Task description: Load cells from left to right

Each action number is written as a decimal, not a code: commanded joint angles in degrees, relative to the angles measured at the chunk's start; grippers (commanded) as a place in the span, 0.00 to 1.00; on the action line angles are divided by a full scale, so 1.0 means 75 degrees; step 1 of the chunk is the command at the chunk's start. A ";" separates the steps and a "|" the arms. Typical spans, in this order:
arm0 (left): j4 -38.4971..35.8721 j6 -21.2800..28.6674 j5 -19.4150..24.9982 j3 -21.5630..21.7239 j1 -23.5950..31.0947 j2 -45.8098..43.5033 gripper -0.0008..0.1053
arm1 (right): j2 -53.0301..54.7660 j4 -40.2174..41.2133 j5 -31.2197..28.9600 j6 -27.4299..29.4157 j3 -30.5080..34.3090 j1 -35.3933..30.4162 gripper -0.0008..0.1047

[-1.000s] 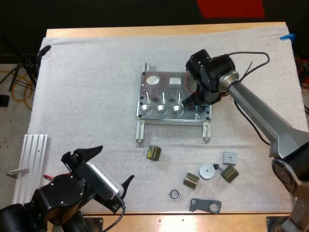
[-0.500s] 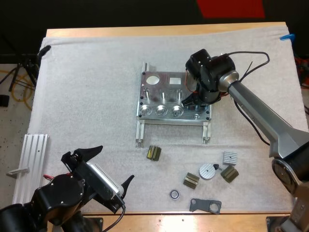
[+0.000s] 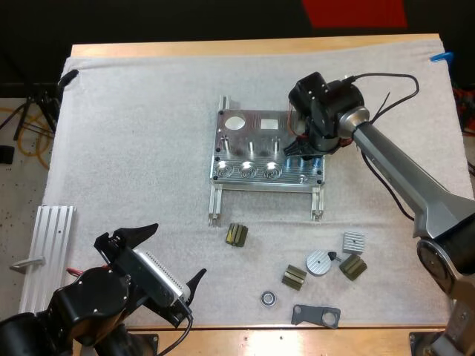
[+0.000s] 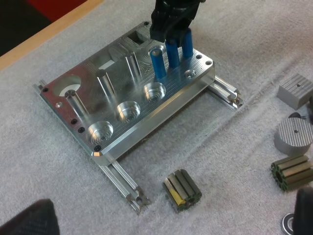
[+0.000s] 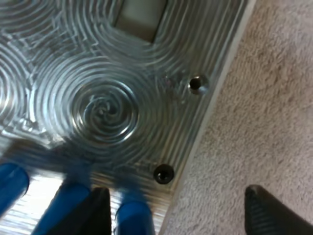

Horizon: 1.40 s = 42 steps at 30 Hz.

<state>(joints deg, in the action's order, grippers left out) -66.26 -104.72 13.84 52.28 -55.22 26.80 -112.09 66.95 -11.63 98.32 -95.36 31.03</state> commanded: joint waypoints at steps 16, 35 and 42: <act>0.0196 -0.0065 0.0294 0.0007 -0.0014 -0.0048 0.89 | 0.1809 -0.0542 0.0328 0.0132 -0.0046 0.0079 0.57; 0.3135 0.1804 -0.1845 0.0007 0.3818 0.1513 0.89 | 0.4701 -0.1811 0.0833 0.0729 0.2177 -0.0178 0.57; 0.3717 0.2036 -0.2802 0.0007 0.6049 0.2149 0.89 | 0.4680 -0.2052 0.1165 0.0870 0.2371 -0.1288 0.57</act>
<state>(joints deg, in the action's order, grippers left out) -39.38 -89.94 -6.13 52.19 -9.46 43.35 -77.25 52.38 -3.35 104.20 -77.34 21.64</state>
